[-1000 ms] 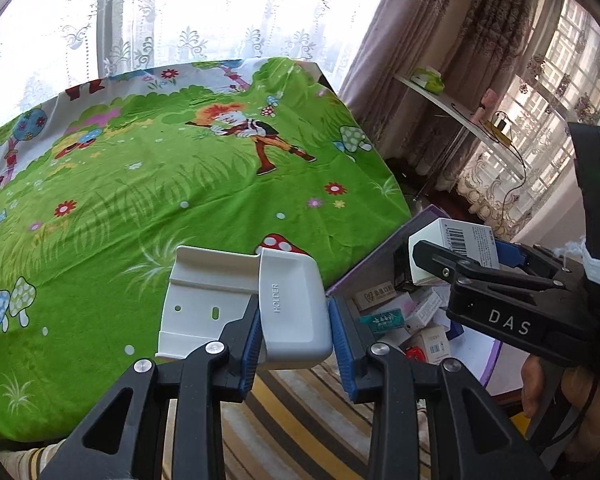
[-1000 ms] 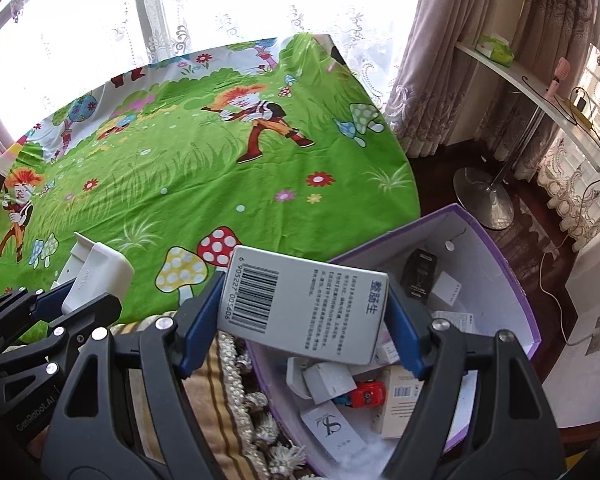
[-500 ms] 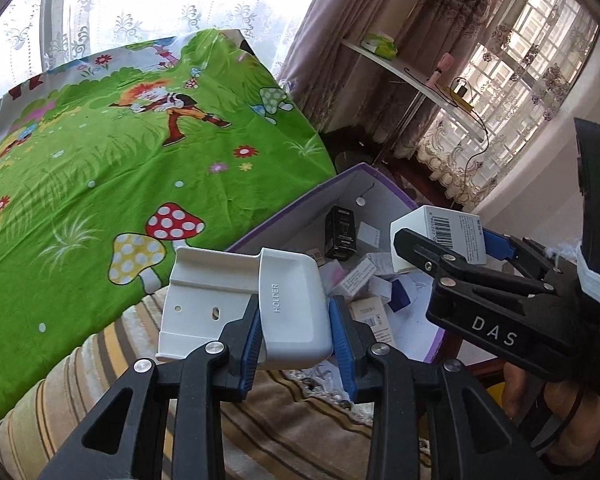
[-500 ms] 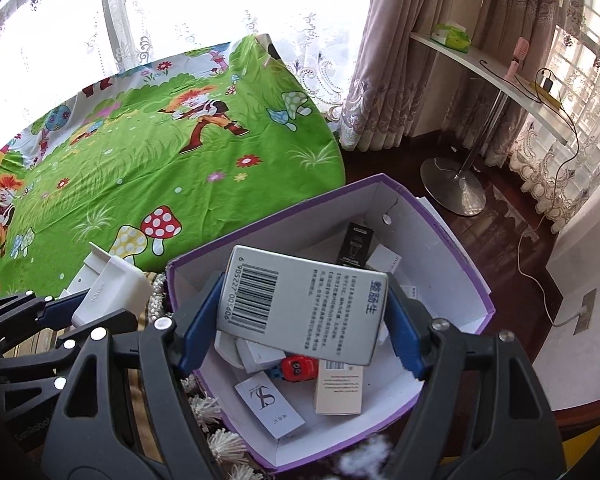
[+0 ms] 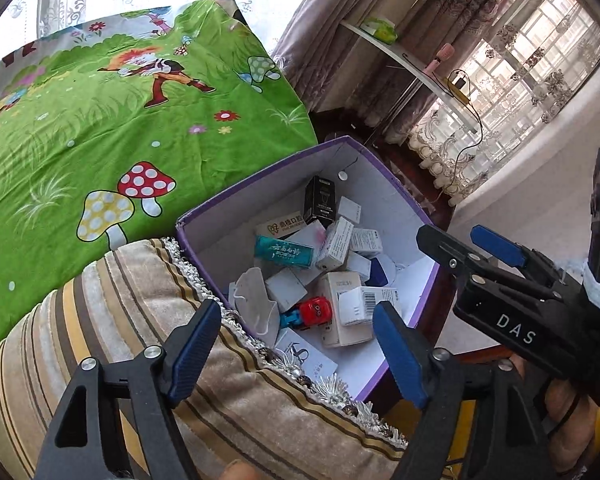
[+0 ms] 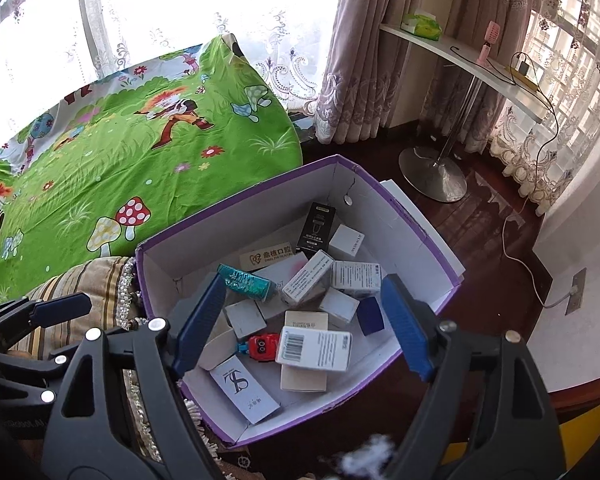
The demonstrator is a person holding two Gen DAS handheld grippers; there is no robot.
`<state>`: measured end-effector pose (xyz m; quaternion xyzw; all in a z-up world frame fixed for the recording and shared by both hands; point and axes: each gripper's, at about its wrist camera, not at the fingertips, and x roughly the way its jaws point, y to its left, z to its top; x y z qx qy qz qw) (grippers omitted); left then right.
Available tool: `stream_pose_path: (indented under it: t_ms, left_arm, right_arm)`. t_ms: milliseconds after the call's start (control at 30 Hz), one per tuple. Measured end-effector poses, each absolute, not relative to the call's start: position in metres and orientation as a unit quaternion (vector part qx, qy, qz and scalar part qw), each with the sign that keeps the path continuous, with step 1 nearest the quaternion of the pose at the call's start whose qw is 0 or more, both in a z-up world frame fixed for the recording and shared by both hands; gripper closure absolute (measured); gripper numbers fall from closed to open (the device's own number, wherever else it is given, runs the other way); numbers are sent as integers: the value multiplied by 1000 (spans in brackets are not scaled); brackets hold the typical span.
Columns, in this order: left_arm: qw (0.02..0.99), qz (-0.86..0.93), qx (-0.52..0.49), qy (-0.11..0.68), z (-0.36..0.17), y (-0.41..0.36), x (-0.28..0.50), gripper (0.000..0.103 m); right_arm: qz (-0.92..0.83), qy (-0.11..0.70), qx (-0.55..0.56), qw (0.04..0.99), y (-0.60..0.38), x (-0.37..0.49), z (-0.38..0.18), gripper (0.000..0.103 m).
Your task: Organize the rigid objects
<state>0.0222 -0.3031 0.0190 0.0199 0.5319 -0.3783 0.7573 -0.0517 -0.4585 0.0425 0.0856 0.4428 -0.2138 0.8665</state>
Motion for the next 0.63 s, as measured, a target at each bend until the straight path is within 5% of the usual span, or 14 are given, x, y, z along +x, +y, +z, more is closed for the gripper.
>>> stream_pose_path:
  t_ms: [233, 633]
  left_arm:
    - [777, -361, 55, 513, 26, -308, 14, 6]
    - [775, -398, 79, 485, 33, -320, -2, 2]
  right_arm:
    - [-215, 442, 92, 866, -461, -60, 43, 21]
    - [-215, 444, 97, 864, -463, -61, 41, 21]
